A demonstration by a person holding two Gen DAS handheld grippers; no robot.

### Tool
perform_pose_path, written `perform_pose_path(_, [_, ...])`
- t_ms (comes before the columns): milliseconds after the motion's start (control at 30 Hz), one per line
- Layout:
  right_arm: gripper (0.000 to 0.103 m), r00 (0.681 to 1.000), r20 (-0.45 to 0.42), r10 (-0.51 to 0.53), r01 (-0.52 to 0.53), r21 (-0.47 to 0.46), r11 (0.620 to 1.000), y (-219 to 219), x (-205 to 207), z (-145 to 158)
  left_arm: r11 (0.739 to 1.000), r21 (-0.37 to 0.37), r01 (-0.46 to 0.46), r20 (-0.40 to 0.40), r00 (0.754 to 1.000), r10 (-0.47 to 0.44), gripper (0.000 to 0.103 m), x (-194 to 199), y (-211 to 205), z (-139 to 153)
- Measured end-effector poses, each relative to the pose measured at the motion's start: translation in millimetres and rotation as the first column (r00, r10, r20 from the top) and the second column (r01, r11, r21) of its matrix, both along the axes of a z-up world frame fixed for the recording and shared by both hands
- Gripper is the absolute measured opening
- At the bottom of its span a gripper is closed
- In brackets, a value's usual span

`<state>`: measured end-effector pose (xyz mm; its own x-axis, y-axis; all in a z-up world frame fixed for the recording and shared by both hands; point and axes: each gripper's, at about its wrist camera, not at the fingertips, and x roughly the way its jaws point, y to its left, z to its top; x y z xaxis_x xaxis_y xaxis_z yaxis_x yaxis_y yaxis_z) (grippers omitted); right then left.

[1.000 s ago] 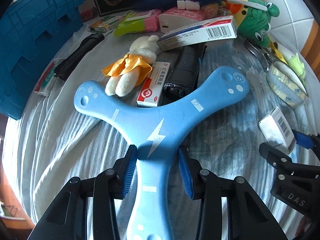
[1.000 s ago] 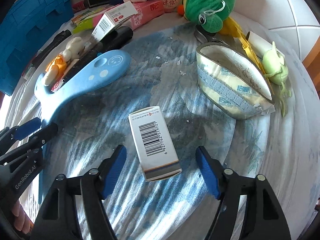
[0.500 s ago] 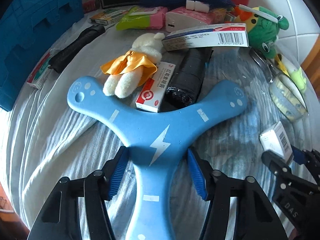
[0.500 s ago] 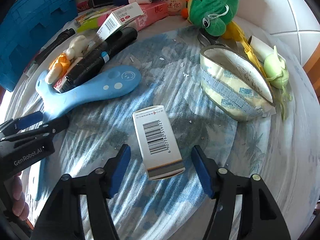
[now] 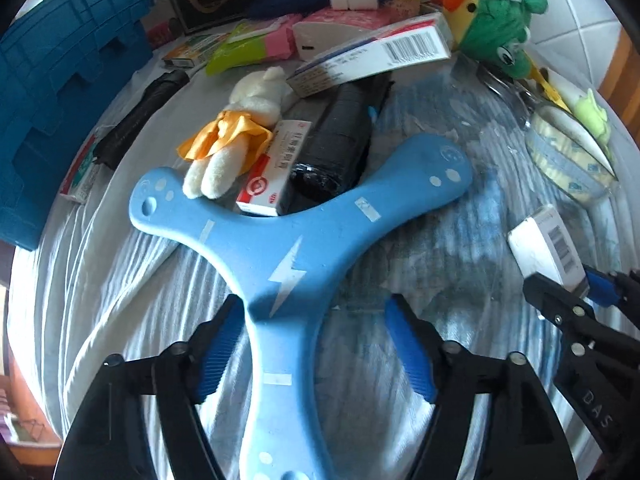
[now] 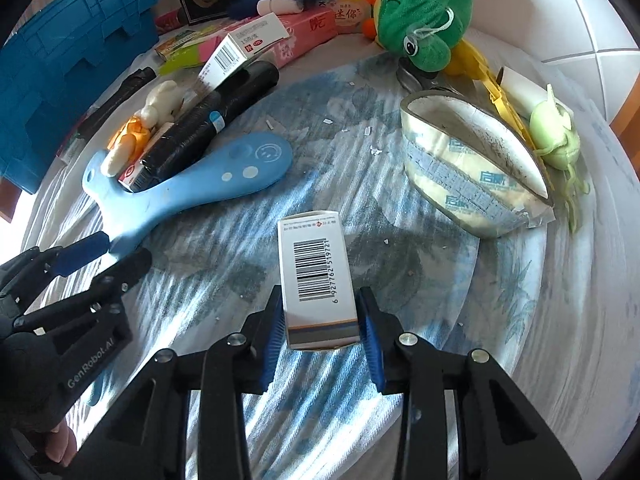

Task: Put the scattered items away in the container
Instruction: 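Grasp the blue boomerang toy with the left tool while the right tool grasps the white medicine box, then lift the boomerang toy and medicine box and carry them over the blue crate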

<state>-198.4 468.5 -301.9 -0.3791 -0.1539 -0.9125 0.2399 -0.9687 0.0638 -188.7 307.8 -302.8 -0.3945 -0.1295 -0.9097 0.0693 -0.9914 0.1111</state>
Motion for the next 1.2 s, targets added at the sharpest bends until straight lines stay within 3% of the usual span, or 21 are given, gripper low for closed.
perform_pose_path(233, [0.035,1.0,-0.002,0.01,-0.01,-0.014,1.0,1,0,0,0.984,0.146,-0.102,0.036,0.995,0.097,0.08,-2,-47,-2])
perform_pose_path(367, [0.044,1.0,-0.003,0.021,-0.021,-0.027,0.999,0,1,0,0.974,0.199,-0.106,0.009,0.994,0.106,0.079,-2,-62,-1])
perform_pose_path(433, [0.048,1.0,-0.006,0.023,-0.024,-0.028,0.999,-2,2,0,0.975,0.197,-0.104,-0.004,0.994,0.107,0.075,-3,-65,-2])
perform_pose_path(533, [0.049,1.0,-0.009,0.021,-0.022,-0.028,0.999,0,4,0,0.978,0.198,-0.064,-0.014,0.998,0.068,0.043,-6,-58,2])
perform_pose_path(733, [0.049,1.0,-0.015,0.021,-0.021,0.0,1.0,3,7,-1,0.991,0.125,-0.038,-0.017,0.999,0.04,0.048,-14,-47,-1])
perform_pose_path(900, [0.047,0.998,-0.044,0.036,-0.033,0.061,0.998,-4,8,-3,0.993,0.112,-0.034,-0.023,0.999,0.037,0.044,-12,-42,2])
perform_pose_path(1033, [0.037,0.998,-0.053,0.04,-0.036,0.072,0.997,-6,9,-1,0.995,0.1,-0.025,-0.029,0.999,0.028,0.044,-14,-40,1])
perform_pose_path(1200, [0.037,0.996,-0.072,0.045,-0.041,0.061,0.997,-7,7,-2,0.992,0.118,-0.037,-0.026,0.999,0.04,0.051,-24,-43,3])
